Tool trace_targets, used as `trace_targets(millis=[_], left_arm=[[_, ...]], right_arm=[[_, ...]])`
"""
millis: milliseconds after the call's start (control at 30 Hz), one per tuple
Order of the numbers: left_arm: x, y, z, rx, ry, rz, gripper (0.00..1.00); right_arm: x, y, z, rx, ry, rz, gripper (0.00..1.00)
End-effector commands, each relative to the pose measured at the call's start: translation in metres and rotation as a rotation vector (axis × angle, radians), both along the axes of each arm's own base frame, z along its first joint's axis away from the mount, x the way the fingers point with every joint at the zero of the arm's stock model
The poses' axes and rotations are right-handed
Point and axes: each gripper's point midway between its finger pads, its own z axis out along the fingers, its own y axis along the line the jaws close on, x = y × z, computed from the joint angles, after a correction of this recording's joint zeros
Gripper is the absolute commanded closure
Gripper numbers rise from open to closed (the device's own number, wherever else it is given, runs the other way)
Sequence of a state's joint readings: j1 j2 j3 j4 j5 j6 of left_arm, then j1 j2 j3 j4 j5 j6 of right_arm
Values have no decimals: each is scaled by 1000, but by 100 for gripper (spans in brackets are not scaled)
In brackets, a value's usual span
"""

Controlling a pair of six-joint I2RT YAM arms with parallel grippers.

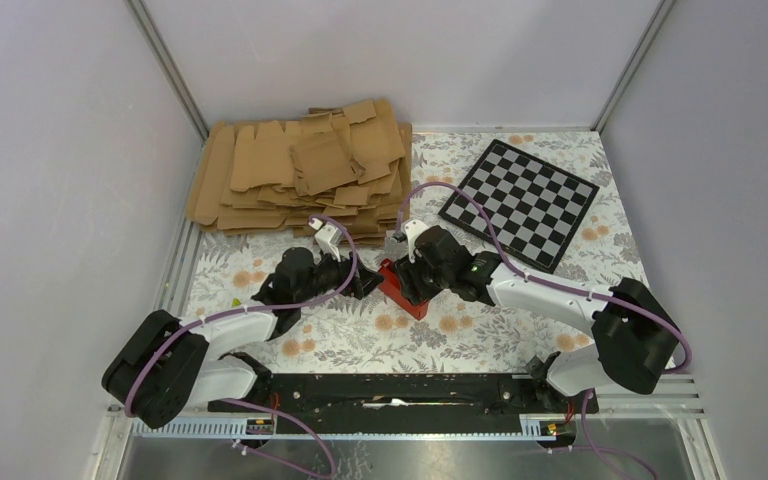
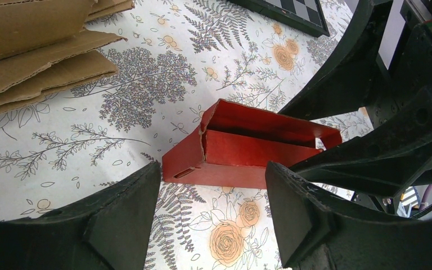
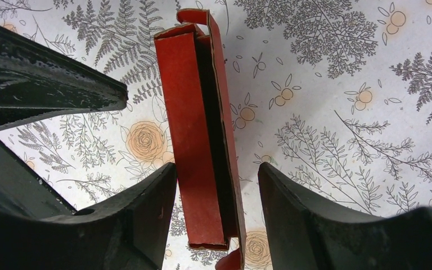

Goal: Fold the paper box

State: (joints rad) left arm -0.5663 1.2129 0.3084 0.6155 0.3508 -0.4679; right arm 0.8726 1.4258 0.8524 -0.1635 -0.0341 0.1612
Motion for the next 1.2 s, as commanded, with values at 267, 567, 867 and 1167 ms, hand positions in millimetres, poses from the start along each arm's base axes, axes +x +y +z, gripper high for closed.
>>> trace_targets(millis=[267,567,867,1167], left_arm=[[10,-6,17,-30,-58,-6,29],[8,-6,19,-34,-71,-13,29],[13,-4,21,-21,-83,6,32],[17,-1,30,-10,-114,27,43]], right_arm=[[8,4,7,20,-35,-37,31],[9,7,10,28,-36,-35,27],[8,5,9,10,-31,-28,40],[7,2,12,5,-40,-17,54]])
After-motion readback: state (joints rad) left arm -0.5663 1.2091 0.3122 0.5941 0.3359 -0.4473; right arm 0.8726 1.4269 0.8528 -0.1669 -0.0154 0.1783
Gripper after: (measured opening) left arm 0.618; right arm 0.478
